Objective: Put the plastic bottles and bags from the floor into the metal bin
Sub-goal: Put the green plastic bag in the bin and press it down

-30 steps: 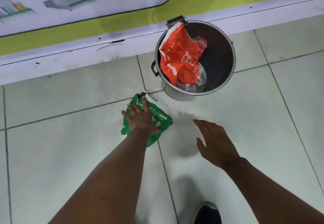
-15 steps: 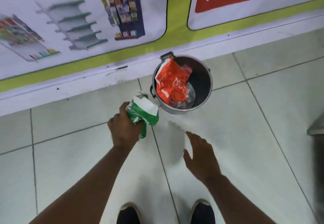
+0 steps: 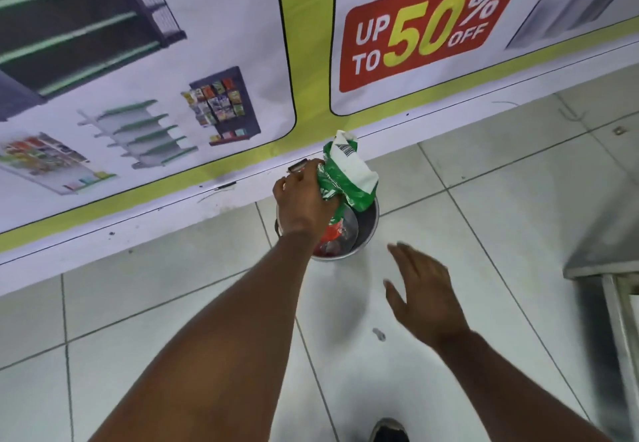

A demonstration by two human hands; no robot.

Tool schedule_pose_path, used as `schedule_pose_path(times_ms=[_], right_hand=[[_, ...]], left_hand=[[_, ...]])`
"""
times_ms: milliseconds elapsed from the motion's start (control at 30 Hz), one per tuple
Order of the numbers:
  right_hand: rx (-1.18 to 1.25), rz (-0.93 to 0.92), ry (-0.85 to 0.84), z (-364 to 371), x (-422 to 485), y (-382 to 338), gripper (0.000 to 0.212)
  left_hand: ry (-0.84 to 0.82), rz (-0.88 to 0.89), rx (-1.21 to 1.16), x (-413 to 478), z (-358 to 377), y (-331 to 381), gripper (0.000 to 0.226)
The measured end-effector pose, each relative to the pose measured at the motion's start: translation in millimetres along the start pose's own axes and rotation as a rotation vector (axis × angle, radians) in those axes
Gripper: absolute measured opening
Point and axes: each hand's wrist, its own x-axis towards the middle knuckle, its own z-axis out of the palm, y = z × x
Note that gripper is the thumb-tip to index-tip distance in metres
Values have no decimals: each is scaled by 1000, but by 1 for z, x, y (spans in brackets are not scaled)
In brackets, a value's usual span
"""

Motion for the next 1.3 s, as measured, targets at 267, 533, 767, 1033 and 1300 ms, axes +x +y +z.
schedule_pose_path(times_ms=[267, 533, 767, 1033, 1300], right_hand=[[-65, -31, 38, -13, 59, -6, 68], [-24, 16, 55, -18, 66, -1, 69], [-73, 9, 2, -37, 59, -4, 70], [-57, 69, -8, -87, 49, -46, 70], [-44, 91, -32, -101, 45, -69, 68]], left_hand=[[-69, 65, 88, 3, 4, -13, 66], [-375, -46, 358, -7, 26, -23, 105], [-560, 22, 556, -27, 4, -27, 117], [-425, 194, 608, -45, -104, -17, 84], [-357, 226, 556, -51, -172, -1, 78]])
